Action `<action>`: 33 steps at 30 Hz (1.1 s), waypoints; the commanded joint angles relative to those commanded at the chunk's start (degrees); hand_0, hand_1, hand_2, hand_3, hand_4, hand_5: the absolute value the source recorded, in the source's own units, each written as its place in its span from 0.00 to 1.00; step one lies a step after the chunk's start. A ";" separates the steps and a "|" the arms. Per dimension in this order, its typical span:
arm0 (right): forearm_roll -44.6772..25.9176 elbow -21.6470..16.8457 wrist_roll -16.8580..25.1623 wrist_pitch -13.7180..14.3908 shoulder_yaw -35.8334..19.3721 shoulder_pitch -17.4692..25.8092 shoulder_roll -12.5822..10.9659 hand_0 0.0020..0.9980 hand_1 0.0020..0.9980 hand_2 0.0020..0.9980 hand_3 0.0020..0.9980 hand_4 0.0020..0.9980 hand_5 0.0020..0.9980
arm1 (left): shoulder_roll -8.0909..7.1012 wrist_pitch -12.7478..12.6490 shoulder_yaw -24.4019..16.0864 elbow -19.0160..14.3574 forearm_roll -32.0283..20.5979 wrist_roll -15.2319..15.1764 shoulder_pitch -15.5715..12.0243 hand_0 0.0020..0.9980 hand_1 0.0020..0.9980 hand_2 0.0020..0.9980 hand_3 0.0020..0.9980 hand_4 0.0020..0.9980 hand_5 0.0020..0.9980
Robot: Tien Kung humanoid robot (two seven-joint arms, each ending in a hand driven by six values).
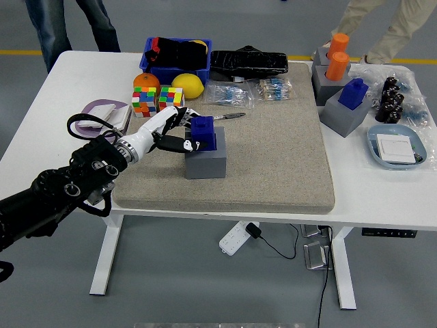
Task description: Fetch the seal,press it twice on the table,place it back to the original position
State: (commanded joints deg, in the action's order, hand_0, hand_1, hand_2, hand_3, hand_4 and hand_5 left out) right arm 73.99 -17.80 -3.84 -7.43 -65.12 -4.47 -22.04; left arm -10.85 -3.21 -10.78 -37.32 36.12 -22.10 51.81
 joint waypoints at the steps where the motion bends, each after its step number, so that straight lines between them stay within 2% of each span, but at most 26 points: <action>1: 0.00 0.00 0.00 0.00 -0.01 0.01 0.01 0.78 0.68 0.68 0.69 0.84 0.57 | 0.01 0.03 -0.01 0.03 -0.01 0.00 -0.02 0.86 0.72 0.64 0.64 0.87 0.00; 2: 0.01 -0.01 0.00 -0.01 -0.02 0.02 0.01 0.78 0.68 0.68 0.69 0.84 0.57 | 0.01 0.07 -0.02 0.05 0.00 0.00 -0.02 0.86 0.72 0.64 0.64 0.87 0.00; 3: 0.00 -0.01 0.01 -0.01 -0.02 0.02 0.00 0.78 0.68 0.68 0.69 0.84 0.57 | 0.01 0.10 -0.03 0.07 0.01 0.00 -0.03 0.86 0.76 0.69 0.72 0.91 0.00; 8: 0.02 0.04 0.02 0.02 0.00 0.08 0.00 0.78 0.68 0.68 0.69 0.84 0.57 | 0.06 0.34 -0.40 0.22 -0.08 -0.10 -0.17 0.86 0.76 0.69 0.72 0.91 0.00; 9: 0.02 0.03 0.02 0.01 0.00 0.10 0.01 0.78 0.68 0.68 0.69 0.84 0.57 | 0.07 0.46 -0.53 0.25 -0.11 -0.08 -0.23 0.90 0.86 0.80 0.81 0.97 0.00; 14: 0.00 0.02 0.02 0.00 0.04 0.10 0.08 0.78 0.68 0.68 0.69 0.84 0.57 | 0.04 0.87 -0.79 0.36 -0.15 -0.02 -0.25 0.90 0.86 0.80 0.81 0.97 0.00; 15: -0.03 0.02 0.02 -0.01 0.04 0.11 0.09 0.78 0.68 0.68 0.69 0.84 0.57 | 0.03 1.01 -0.89 0.40 -0.15 0.02 -0.26 0.93 0.91 0.85 0.86 1.00 0.11; 20: -0.07 0.03 0.03 -0.01 0.02 0.18 0.05 0.78 0.68 0.68 0.69 0.84 0.57 | -0.08 2.08 -1.31 0.62 -0.56 0.17 -0.35 0.93 0.91 0.85 0.86 1.00 0.11; 21: -0.07 0.05 0.03 -0.01 0.04 0.18 0.03 0.78 0.68 0.68 0.69 0.84 0.57 | -0.14 2.46 -1.41 0.65 -0.67 0.24 -0.37 0.94 0.93 0.88 0.88 1.00 0.31; 26: -0.09 0.06 0.01 0.00 0.24 0.25 -0.01 0.78 0.68 0.68 0.69 0.84 0.57 | -0.50 4.08 -1.95 0.72 -1.54 0.32 -0.48 0.94 0.93 0.88 0.88 1.00 0.31; 27: -0.10 0.04 0.02 0.00 0.25 0.27 0.00 0.78 0.68 0.68 0.69 0.84 0.57 | -0.61 4.28 -2.16 0.77 -1.78 0.25 -0.50 0.99 0.98 0.95 0.96 1.00 0.43; 32: -0.13 0.06 0.02 -0.01 0.38 0.35 -0.06 0.78 0.68 0.68 0.69 0.84 0.57 | -1.18 4.63 -3.08 1.00 -2.23 -0.26 -0.66 0.99 0.98 0.95 0.96 1.00 0.43; 33: -0.12 0.07 0.03 0.00 0.37 0.37 -0.07 0.78 0.68 0.68 0.69 0.84 0.57 | -1.29 4.68 -3.28 1.05 -2.34 -0.36 -0.69 1.00 1.00 1.00 0.99 1.00 0.50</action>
State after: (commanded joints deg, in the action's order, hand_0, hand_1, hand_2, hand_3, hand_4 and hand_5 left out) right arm 73.87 -17.73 -3.81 -7.43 -64.75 -4.10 -22.10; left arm -12.14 1.48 -14.06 -36.26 33.78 -22.45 51.12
